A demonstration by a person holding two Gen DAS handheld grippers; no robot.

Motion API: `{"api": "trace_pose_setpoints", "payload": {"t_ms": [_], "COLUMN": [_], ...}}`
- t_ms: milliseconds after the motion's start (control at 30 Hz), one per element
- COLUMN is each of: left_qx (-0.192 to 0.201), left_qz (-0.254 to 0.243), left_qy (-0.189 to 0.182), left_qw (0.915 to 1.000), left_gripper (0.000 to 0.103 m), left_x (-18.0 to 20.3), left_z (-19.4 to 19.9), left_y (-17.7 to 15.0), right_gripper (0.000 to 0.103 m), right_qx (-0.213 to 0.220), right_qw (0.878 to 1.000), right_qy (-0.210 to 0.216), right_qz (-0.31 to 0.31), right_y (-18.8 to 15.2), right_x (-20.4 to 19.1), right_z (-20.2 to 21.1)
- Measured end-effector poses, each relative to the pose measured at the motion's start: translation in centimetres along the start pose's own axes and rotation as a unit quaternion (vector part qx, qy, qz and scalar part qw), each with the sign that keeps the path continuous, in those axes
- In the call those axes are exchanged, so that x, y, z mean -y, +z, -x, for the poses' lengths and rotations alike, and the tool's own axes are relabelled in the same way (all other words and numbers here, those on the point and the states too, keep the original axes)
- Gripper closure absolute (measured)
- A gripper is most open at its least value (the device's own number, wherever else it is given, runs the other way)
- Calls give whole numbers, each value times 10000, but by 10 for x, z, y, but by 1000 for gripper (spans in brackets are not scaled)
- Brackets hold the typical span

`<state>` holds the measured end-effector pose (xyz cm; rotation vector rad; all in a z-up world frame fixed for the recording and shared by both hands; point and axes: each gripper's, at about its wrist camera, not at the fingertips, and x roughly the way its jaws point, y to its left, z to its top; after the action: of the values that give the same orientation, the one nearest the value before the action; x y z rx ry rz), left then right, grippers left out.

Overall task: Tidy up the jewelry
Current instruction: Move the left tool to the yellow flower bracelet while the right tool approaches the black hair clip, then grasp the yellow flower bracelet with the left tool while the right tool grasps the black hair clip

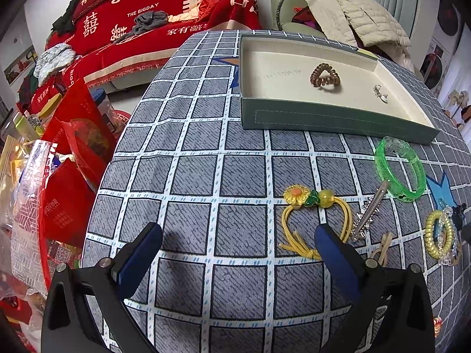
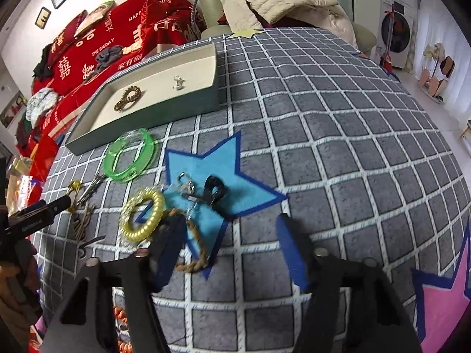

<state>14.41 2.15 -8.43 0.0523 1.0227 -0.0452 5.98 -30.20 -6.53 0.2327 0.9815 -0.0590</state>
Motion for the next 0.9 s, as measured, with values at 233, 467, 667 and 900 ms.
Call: {"api": "trace_pose_setpoints", "payload": {"t_ms": [233,467,667,900], "left_qx": [102,165,153,180], "left_qz": [-179,-478,-666,-798], "left_qy": [-5,-257,-595,-792], "left_qw": [9998,9984,9959,9935], "left_gripper": [0,19,49,80], "left_x": [9,21,31,36], "left_z": [2,10,14,19], "left_y": [0,-1,-3,-7], "right_gripper": [56,93,95,96], "right_qx": [-41,-106,-87,-6], "right_qw": [9990,9983,9989,9990], "right_qy": [104,254,360,388], "right_qz": [427,511,283,211], "right_y": [7,7,6,6], "right_x": [-10,-14,-7,-4], "right_z": [-12,-15,-12,-4]}}
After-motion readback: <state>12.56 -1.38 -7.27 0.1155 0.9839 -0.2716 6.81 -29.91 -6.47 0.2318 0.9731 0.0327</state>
